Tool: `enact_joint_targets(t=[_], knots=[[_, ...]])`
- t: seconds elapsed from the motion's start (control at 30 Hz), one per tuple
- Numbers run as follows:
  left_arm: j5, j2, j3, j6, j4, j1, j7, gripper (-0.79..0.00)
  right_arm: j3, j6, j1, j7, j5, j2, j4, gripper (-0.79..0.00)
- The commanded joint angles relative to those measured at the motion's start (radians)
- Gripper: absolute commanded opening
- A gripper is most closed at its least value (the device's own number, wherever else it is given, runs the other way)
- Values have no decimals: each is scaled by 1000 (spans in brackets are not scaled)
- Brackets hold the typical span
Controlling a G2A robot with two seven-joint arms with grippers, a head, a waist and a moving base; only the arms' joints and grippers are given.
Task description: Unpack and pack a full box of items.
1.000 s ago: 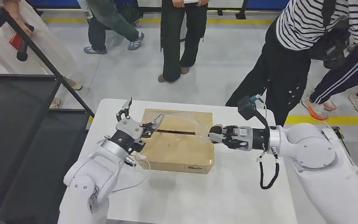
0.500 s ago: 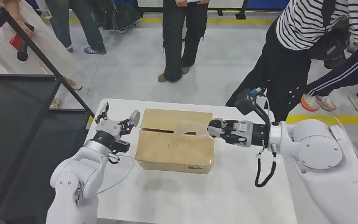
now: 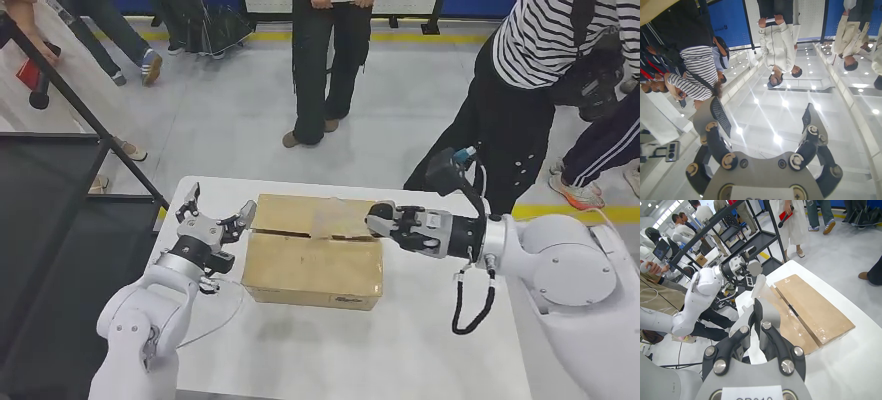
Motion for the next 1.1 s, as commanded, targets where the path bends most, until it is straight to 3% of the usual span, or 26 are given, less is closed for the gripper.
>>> enact_joint_targets(t=[0.0,0.13,0.23,0.47,0.6,0.87,1.07], knots=[[46,4,12,40,1,4,-31,0,0,72,6,-6,41,-2,-12,-785],[107,13,25,123,-4,23,-91,0,-2,204,41,20,172,-7,2,-785],[151,20,34,189,-14,41,-132,0,-2,248,64,4,252,-11,16,-785],[178,32,36,266,-27,93,-210,0,26,248,60,-126,341,-18,29,-785],[54,31,20,280,-15,118,-223,0,26,248,60,-126,341,-18,29,-785],[54,31,20,280,-15,118,-223,0,27,247,52,-139,347,-19,30,-785],[-46,29,26,279,-6,125,-220,0,32,222,25,-185,466,-26,52,-785]])
